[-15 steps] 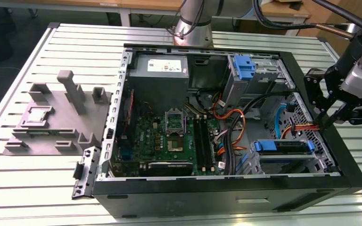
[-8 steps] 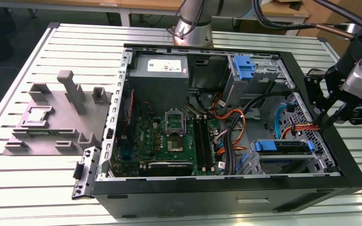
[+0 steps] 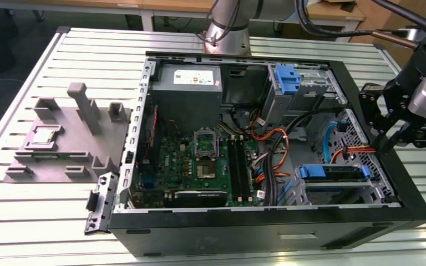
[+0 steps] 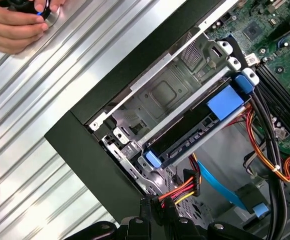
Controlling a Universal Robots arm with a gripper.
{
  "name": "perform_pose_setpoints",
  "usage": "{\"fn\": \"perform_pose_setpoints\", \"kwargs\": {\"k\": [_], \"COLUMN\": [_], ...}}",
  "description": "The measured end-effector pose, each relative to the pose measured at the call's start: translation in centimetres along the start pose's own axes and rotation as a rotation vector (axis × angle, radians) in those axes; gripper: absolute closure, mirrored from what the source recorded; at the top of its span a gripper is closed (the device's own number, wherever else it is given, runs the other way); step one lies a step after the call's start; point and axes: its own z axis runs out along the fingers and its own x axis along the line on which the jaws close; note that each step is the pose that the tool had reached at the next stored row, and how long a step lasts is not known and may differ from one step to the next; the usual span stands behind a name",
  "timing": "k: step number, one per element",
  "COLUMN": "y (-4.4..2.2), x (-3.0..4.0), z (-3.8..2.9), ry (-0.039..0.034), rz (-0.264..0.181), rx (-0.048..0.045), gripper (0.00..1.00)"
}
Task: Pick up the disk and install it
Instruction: 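Insert the first disk wire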
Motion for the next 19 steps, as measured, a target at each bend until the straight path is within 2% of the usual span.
{"fn": "perform_pose_setpoints", "kwargs": {"k": [4,8,19], "y": [0.23,0.47,0.60], "x": [0.13,-0.08,-0.22], "z": [0.02,0.07,0.53], "ry": [0.0014,0.0051,0.0321], "rz": [-0.020,-0.028,-0.093], "rx": [0.0091,0.0166,0.0523], "gripper": [0.75,0.75,0.75]}}
